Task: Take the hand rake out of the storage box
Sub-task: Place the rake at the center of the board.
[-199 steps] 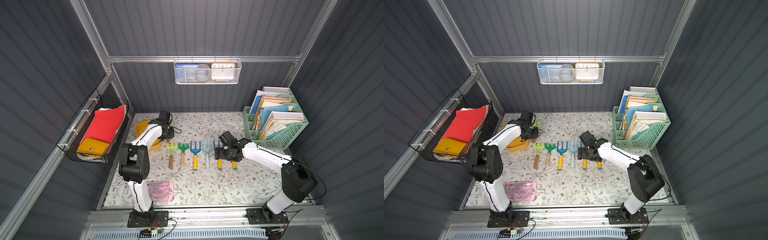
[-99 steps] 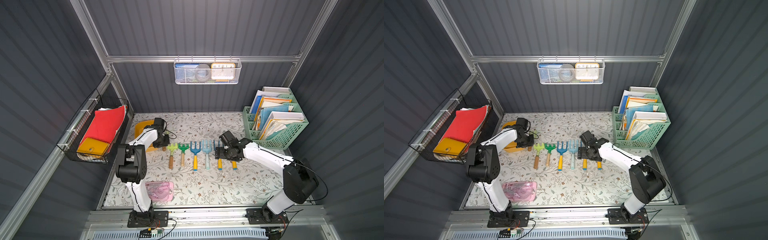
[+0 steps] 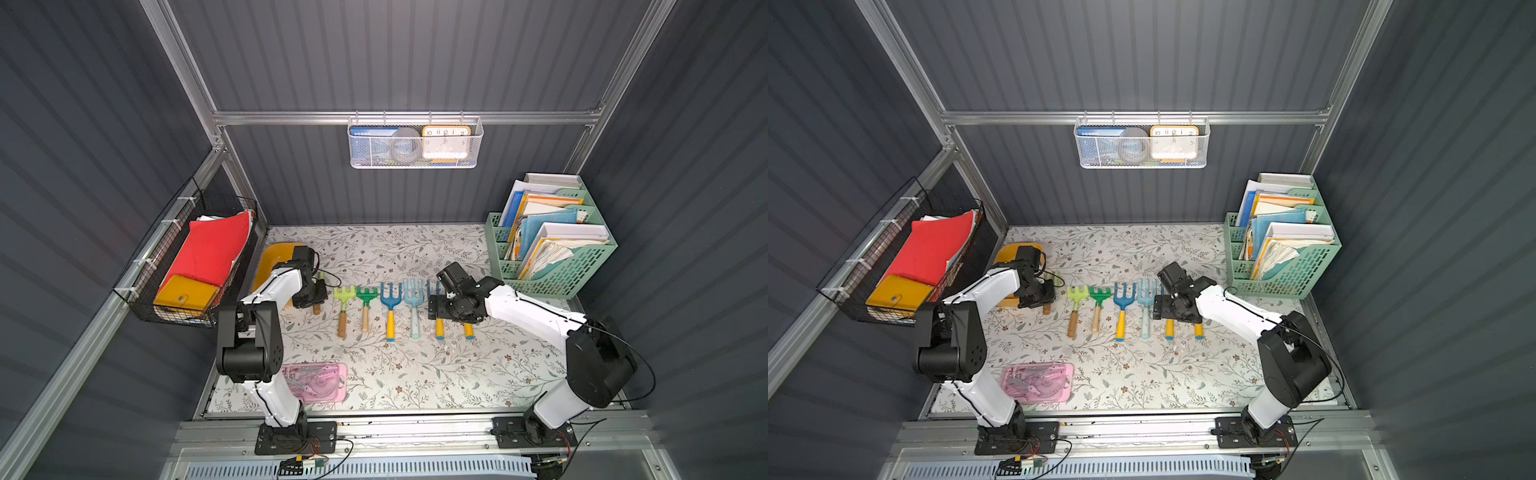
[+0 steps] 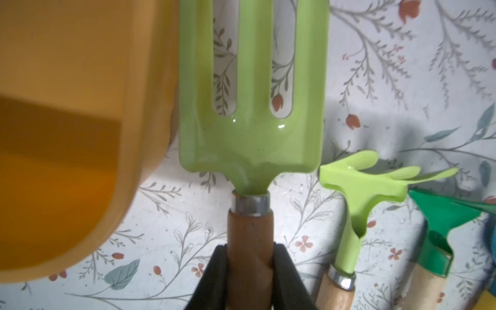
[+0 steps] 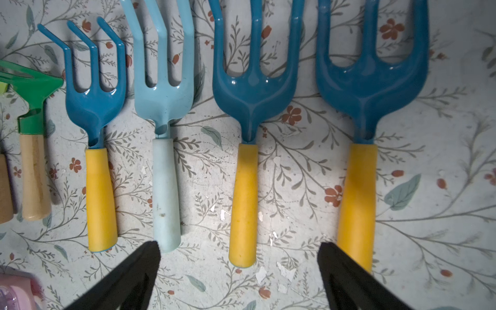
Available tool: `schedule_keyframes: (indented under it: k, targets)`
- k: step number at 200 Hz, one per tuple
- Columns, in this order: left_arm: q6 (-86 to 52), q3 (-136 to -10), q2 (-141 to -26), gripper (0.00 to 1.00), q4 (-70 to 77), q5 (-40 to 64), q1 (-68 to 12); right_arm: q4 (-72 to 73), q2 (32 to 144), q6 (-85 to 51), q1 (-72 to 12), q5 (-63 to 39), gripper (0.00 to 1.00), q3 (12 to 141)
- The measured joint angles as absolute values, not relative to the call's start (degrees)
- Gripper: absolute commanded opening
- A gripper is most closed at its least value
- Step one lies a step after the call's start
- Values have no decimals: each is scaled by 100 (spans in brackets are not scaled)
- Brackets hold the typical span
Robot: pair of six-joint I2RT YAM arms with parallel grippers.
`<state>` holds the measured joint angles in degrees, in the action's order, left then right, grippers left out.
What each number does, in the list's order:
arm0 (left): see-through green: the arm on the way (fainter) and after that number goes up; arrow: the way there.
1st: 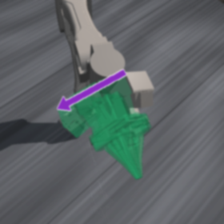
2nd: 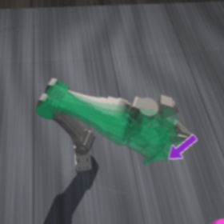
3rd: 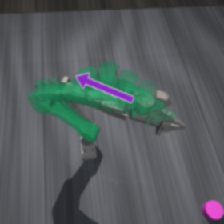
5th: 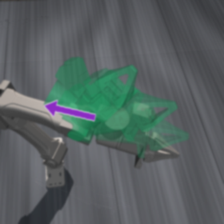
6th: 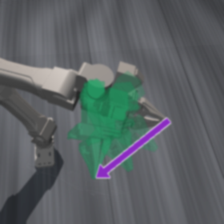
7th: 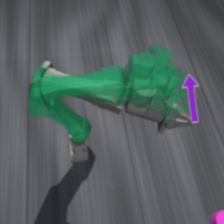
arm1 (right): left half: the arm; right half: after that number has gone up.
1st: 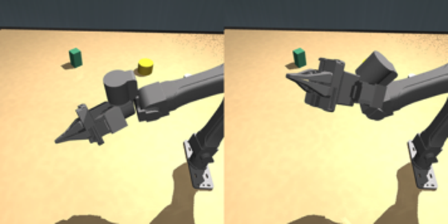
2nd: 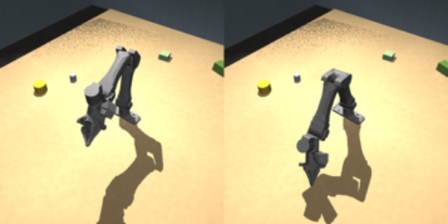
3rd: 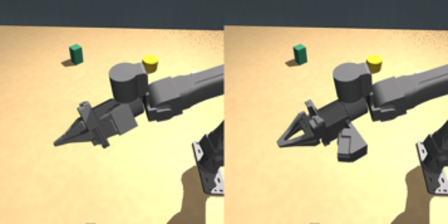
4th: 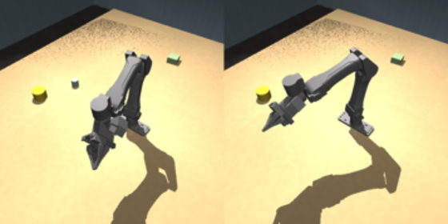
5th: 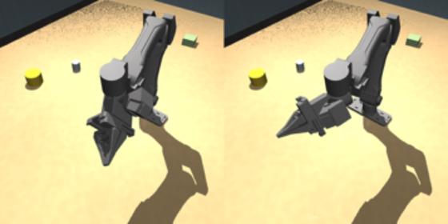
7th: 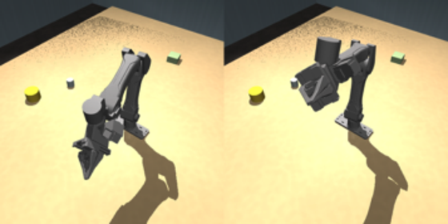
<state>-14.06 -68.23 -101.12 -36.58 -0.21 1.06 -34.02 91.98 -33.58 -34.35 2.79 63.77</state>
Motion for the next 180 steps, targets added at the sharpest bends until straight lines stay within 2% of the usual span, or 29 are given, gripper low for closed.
schedule_keyframes:
  k: [43,118,180]
  targets:
    - [-1345,-6425,-10031,8,-3673,-19,106,-3400,9198,-3358,-3468,279,96,6383]
    - [-1350,-6337,-10003,10,-3575,-30,-268,-3411,9192,-3358,-3476,290,96,6416]
    - [-1470,-6337,-10003,10,-3581,-217,-281,-3426,9135,-3358,-3476,301,96,6418]
